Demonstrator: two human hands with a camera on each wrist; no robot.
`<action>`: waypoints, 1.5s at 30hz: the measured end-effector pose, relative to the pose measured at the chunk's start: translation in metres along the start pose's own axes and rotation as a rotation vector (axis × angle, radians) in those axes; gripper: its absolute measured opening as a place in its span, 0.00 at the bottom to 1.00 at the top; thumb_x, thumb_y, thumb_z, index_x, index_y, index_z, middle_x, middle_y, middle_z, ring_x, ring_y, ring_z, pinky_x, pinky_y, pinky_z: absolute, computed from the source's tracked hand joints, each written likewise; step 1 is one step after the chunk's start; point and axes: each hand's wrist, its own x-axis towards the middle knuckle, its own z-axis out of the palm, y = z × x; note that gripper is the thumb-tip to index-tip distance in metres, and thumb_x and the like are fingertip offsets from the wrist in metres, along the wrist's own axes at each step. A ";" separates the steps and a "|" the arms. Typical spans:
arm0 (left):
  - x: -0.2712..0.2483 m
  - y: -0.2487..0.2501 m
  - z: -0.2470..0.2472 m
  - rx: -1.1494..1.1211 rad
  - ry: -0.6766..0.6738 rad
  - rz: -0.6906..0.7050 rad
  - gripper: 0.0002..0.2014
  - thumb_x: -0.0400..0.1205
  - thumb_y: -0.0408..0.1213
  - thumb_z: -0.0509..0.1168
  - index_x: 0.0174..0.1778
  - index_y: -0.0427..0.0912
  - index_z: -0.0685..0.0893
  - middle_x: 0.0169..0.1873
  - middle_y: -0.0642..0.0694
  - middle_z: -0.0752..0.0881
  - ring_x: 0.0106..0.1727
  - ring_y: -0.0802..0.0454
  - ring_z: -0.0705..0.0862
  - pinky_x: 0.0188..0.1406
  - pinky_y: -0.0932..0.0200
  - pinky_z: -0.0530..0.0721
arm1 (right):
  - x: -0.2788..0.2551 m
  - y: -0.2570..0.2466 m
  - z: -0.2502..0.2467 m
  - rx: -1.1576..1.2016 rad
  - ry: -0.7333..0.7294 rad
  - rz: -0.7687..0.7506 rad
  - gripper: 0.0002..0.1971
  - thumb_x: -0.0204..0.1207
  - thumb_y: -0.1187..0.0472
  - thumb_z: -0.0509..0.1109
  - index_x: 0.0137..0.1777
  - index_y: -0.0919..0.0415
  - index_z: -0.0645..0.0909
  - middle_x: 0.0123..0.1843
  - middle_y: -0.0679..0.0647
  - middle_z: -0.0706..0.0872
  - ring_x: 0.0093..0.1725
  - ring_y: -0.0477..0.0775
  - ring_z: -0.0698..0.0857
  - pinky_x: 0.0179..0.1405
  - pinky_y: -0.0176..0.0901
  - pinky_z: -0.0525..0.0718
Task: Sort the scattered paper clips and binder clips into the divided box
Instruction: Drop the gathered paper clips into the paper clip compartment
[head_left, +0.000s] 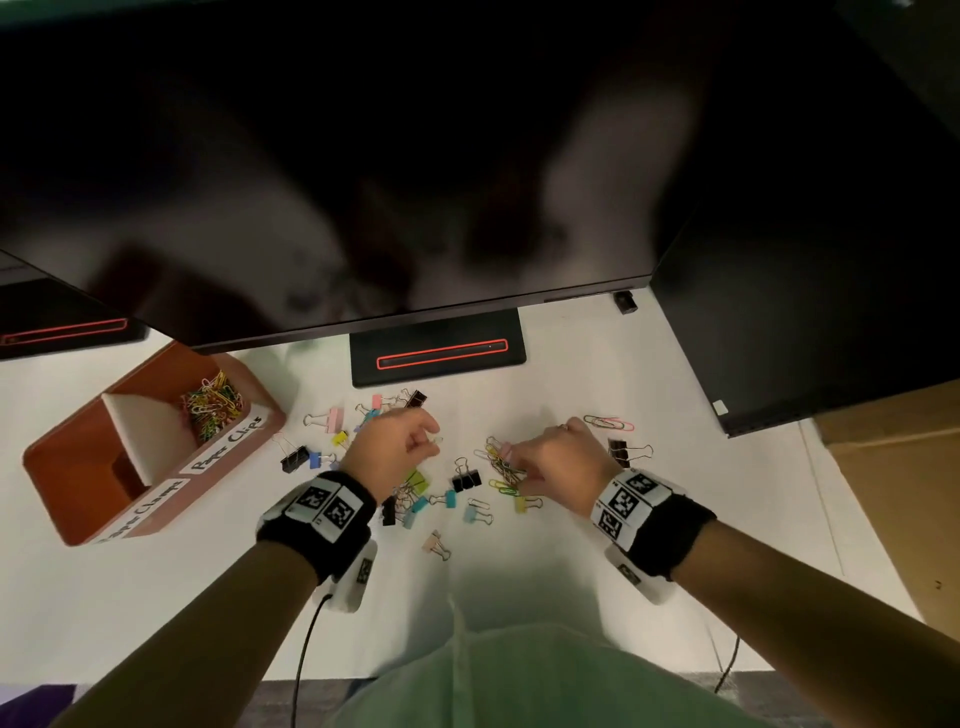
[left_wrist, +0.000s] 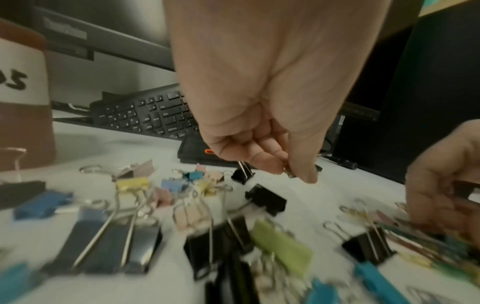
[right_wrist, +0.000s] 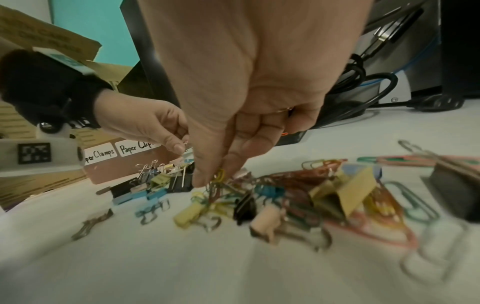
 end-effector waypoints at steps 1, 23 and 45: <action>-0.003 -0.002 0.004 0.003 -0.023 -0.006 0.09 0.77 0.35 0.70 0.52 0.45 0.84 0.40 0.50 0.84 0.41 0.55 0.82 0.44 0.62 0.82 | -0.001 -0.002 0.004 -0.019 -0.003 0.031 0.17 0.76 0.48 0.67 0.63 0.48 0.77 0.53 0.50 0.88 0.56 0.57 0.82 0.64 0.51 0.66; 0.027 0.028 0.045 0.293 -0.270 0.171 0.06 0.79 0.39 0.66 0.45 0.40 0.84 0.43 0.51 0.74 0.47 0.53 0.75 0.51 0.55 0.79 | 0.005 0.001 0.021 0.106 0.143 0.038 0.12 0.78 0.55 0.66 0.61 0.52 0.82 0.57 0.54 0.85 0.61 0.60 0.80 0.62 0.49 0.72; 0.024 0.035 0.051 0.175 -0.166 0.208 0.06 0.79 0.36 0.66 0.50 0.44 0.86 0.38 0.52 0.79 0.42 0.55 0.78 0.46 0.60 0.80 | -0.019 0.026 0.004 0.352 0.221 0.114 0.08 0.77 0.63 0.67 0.53 0.59 0.84 0.53 0.56 0.86 0.52 0.59 0.85 0.50 0.51 0.84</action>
